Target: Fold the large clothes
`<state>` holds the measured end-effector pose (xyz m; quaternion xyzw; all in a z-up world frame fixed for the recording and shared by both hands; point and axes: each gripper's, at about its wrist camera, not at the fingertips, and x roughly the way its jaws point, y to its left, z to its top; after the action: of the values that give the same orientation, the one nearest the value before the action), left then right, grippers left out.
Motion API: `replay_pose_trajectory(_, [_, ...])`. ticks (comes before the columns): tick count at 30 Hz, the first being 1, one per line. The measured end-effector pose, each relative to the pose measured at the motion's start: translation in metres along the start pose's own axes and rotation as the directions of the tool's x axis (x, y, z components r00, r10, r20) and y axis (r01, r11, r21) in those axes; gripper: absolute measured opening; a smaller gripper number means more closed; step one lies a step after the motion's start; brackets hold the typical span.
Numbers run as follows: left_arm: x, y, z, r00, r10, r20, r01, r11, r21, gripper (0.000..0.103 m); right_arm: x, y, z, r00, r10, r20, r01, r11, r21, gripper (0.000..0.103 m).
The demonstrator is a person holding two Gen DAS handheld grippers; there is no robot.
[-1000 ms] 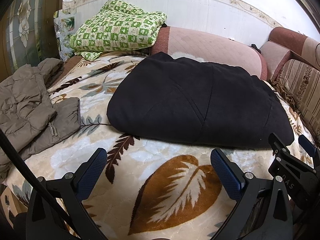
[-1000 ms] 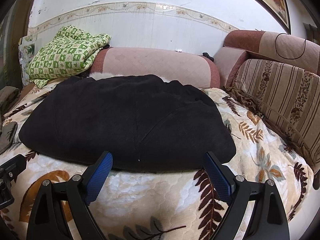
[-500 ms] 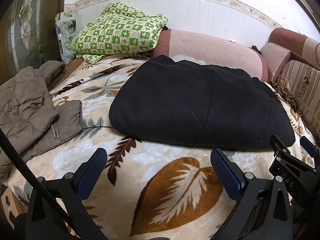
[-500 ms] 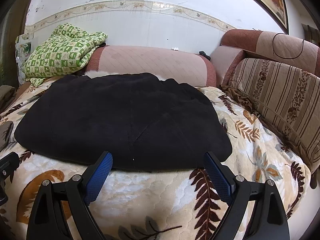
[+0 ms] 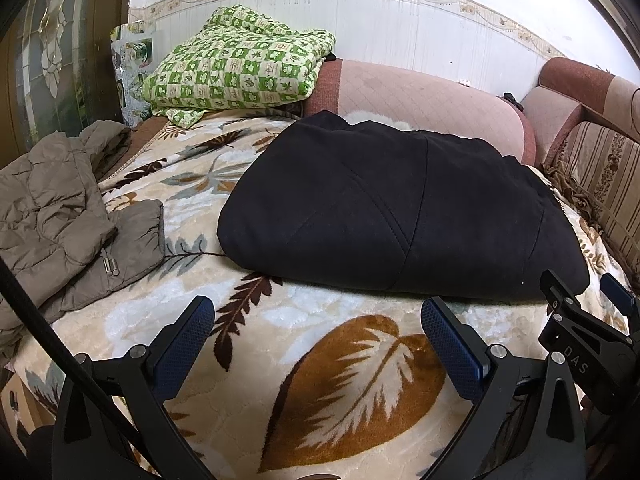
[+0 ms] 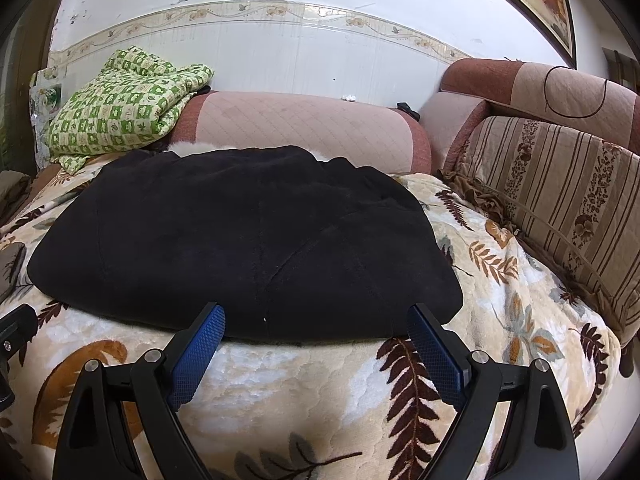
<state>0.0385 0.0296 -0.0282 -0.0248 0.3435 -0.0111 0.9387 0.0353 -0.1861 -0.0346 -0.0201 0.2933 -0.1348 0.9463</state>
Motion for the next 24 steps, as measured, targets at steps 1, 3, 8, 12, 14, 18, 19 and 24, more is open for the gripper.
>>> replay_pose_trajectory(1, [-0.0002, 0.0004, 0.0, 1.0, 0.001, 0.001, -0.001, 1.0, 0.001, 0.103, 0.0001, -0.0001, 0.0001, 1.0, 0.0, 0.0, 0.0, 1.0, 0.0, 0.095])
replay_pose_trajectory(3, [-0.0006, -0.0005, 0.0005, 1.0, -0.001, 0.004, 0.001, 1.0, 0.002, 0.103, 0.0, -0.0002, 0.0001, 1.0, 0.0, 0.0, 0.0, 1.0, 0.0, 0.095])
replay_pose_trajectory(8, [-0.0013, -0.0028, 0.0009, 1.0, 0.0, 0.013, 0.0, 1.0, 0.005, 0.103, -0.0013, -0.0026, -0.0008, 1.0, -0.004, 0.007, 0.004, 1.0, 0.007, 0.098])
replay_pose_trajectory(12, [-0.0013, -0.0036, 0.0009, 1.0, 0.005, 0.02, -0.005, 1.0, 0.005, 0.103, -0.0023, -0.0031, -0.001, 1.0, -0.004, 0.01, 0.004, 1.0, 0.008, 0.098])
replay_pose_trajectory(14, [-0.0017, -0.0029, 0.0004, 1.0, 0.003, 0.017, -0.003, 1.0, 0.005, 0.103, -0.0027, -0.0026, -0.0008, 1.0, -0.003, 0.01, 0.003, 1.0, 0.009, 0.098])
replay_pose_trajectory(18, [-0.0014, -0.0029, 0.0004, 1.0, 0.0, 0.016, 0.0, 1.0, 0.003, 0.103, -0.0029, -0.0024, -0.0009, 1.0, -0.003, 0.009, 0.003, 1.0, 0.009, 0.098])
replay_pose_trajectory(19, [-0.001, -0.0034, 0.0006, 1.0, -0.001, 0.015, 0.001, 1.0, 0.003, 0.103, -0.0029, -0.0027, -0.0007, 1.0, -0.003, 0.008, 0.003, 1.0, 0.01, 0.098])
replay_pose_trajectory(24, [0.0005, -0.0035, 0.0001, 1.0, -0.003, 0.013, 0.003, 1.0, 0.001, 0.103, -0.0026, -0.0043, 0.0006, 1.0, -0.004, 0.003, 0.004, 1.0, 0.014, 0.098])
